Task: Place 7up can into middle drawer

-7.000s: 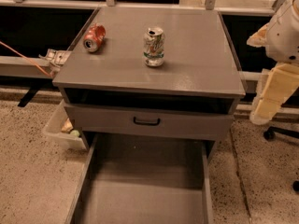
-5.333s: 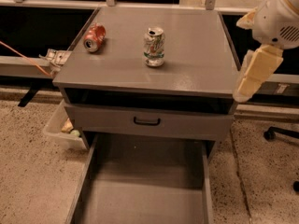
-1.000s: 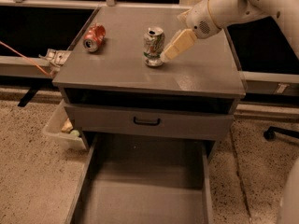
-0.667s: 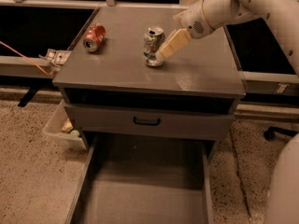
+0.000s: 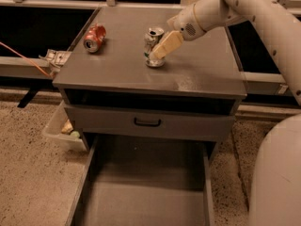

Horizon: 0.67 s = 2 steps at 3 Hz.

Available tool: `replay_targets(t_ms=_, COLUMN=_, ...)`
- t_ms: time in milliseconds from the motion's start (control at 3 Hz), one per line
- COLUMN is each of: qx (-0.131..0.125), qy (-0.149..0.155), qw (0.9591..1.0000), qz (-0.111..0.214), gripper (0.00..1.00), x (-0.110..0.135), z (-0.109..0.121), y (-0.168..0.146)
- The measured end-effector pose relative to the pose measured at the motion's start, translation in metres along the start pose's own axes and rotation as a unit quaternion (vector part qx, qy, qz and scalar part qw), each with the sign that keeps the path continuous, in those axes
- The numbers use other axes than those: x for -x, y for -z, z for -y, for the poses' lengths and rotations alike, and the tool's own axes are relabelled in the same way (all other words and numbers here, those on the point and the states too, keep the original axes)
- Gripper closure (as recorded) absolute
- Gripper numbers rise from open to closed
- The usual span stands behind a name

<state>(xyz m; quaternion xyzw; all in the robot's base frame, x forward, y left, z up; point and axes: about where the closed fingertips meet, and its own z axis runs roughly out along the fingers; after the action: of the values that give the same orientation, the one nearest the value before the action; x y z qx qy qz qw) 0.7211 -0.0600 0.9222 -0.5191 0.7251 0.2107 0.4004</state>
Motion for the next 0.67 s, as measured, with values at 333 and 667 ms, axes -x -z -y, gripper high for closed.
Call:
replay_targets(t_ms=333, qx=0.012, qy=-0.004, qw=0.9999, qz=-0.002, gripper=0.00, x=0.002, z=-0.001, y=-0.012)
replay_targets(t_ms=667, qx=0.023, qy=-0.005, qw=0.9997, qz=-0.003, gripper=0.18, x=0.004, z=-0.004, y=-0.023)
